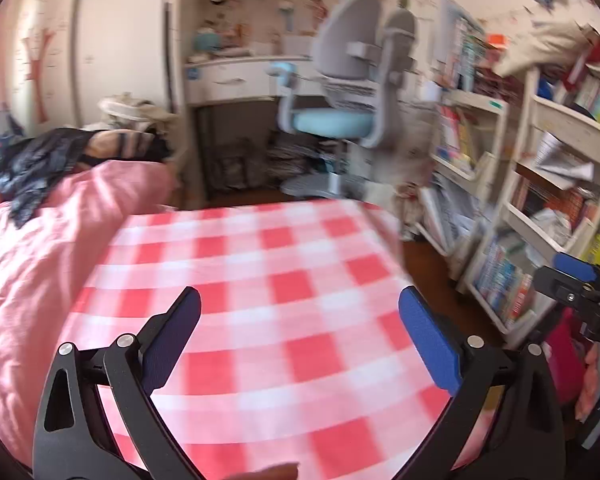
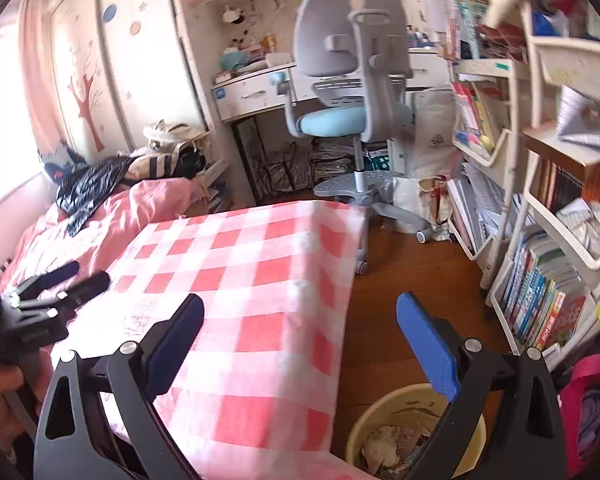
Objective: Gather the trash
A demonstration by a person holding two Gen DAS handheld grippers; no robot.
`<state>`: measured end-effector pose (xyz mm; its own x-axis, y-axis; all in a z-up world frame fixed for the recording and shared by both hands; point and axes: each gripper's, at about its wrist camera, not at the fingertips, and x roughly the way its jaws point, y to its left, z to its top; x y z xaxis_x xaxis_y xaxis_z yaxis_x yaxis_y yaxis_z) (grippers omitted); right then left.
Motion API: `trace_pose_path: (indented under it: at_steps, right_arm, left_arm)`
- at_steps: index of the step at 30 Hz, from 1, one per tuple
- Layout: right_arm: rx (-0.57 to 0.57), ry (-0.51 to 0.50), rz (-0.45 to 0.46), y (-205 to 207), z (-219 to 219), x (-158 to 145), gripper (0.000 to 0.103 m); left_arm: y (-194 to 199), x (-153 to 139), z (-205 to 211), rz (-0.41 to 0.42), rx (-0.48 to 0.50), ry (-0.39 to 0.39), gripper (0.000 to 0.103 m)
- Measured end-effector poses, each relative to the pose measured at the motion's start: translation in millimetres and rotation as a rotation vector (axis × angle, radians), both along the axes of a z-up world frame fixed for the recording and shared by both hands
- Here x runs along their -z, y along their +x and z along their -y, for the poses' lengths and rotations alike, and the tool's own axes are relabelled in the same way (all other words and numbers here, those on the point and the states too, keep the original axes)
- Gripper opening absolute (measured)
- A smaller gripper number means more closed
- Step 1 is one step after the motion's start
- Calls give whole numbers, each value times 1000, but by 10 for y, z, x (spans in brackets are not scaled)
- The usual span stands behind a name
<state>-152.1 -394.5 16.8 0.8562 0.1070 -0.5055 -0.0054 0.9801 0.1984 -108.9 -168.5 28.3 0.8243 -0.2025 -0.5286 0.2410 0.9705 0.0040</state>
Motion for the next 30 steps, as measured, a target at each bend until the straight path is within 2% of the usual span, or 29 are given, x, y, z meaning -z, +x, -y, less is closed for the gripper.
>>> trace_pose_path:
  at_steps: [3, 6, 10, 17, 24, 30]
  right_arm:
    - [-39, -25, 12, 92, -296, -34, 93]
    - [-80, -105, 5, 229, -552, -14, 93]
    - [-107, -147, -9, 357, -779, 38, 94]
    - [-100, -200, -26, 432, -995, 100, 93]
    - [-107, -237, -40, 455, -1081, 134, 93]
    - [-107, -240, -48, 461, -1087, 142, 93]
  left_arm:
    - [74, -14, -461, -4, -68, -51, 96]
    - [125, -11, -862, -21, -123, -84, 96]
    - [130, -28, -1189, -2, -174, -95, 96]
    - [162, -23, -1392, 27, -215, -55, 96]
    - [161, -12, -1416, 29, -238, -39, 96]
    - [207, 52, -1419, -1, -214, -82, 96]
